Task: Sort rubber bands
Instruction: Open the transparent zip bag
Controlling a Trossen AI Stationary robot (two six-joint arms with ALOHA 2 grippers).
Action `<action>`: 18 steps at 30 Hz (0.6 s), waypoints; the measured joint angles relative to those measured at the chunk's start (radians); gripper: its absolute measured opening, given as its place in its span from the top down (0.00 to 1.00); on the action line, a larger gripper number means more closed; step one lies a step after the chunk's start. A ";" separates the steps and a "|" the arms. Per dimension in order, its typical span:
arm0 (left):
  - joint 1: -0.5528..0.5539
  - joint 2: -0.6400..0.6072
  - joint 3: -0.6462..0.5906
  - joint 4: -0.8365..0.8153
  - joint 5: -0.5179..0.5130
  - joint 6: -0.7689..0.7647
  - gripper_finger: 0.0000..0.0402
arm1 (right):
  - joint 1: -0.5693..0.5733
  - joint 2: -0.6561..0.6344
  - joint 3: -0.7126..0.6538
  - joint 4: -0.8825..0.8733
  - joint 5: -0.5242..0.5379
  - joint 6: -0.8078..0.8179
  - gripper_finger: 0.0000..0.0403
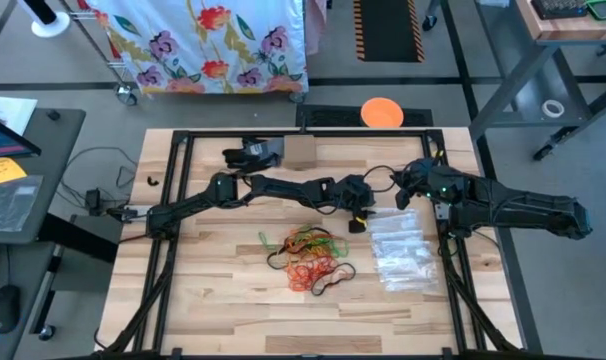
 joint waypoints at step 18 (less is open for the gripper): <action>-0.020 -0.149 -0.002 -0.264 -0.100 0.158 1.00 | 0.000 0.000 0.000 0.027 0.000 -0.001 0.82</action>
